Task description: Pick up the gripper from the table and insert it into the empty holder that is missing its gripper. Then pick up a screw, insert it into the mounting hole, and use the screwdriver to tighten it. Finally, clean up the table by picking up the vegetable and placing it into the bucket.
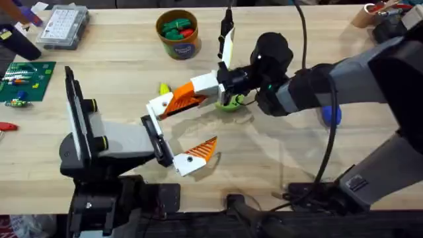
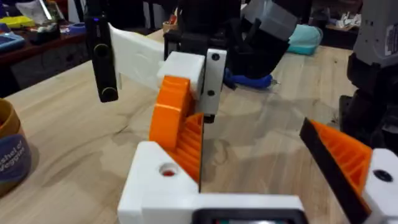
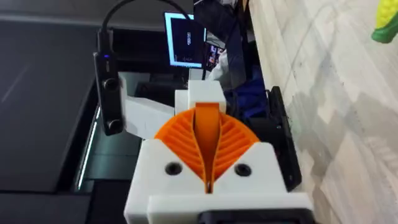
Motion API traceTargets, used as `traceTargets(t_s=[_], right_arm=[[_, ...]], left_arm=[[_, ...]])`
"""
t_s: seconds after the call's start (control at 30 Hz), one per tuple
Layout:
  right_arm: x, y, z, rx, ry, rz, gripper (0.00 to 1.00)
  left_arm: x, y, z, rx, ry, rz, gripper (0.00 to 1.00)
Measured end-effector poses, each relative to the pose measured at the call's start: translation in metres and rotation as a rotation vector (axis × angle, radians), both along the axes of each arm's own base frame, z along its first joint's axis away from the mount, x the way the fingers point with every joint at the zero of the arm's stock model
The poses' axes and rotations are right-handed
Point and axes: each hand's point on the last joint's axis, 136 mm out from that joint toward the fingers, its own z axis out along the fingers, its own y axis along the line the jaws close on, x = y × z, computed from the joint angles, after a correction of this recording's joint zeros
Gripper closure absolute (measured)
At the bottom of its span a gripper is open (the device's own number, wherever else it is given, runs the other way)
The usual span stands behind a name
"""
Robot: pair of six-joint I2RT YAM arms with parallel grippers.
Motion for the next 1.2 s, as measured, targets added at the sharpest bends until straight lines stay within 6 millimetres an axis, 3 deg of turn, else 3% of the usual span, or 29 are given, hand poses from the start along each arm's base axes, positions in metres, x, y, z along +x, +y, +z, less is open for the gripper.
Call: traceTargets(t_s=[0.6, 0.63, 0.8, 0.83, 1.2], right_arm=[[0.0000, 0.0000, -0.0001, 0.000, 0.001, 0.000, 0.981], [-0.0001, 0.0001, -0.0003, -0.002, 0.003, 0.000, 0.896], [-0.0054, 0.0040, -0.0010, -0.005, 0.007, 0.014, 0.133], [-0.0068, 0.0050, -0.0009, -0.004, 0.006, 0.018, 0.040], [-0.0093, 0.0065, -0.0009, -0.005, 0.009, 0.025, 0.005]], left_arm=[[0.0000, 0.0000, 0.0000, 0.000, 0.000, 0.000, 0.014], [0.0000, 0.0000, 0.0000, 0.000, 0.000, 0.000, 0.014], [-0.0025, -0.0014, 0.0002, 0.002, -0.006, -0.016, 0.015], [-0.0030, -0.0018, 0.0002, 0.002, -0.006, -0.020, 0.015], [-0.0043, -0.0024, 0.0002, 0.001, -0.005, -0.028, 0.014]])
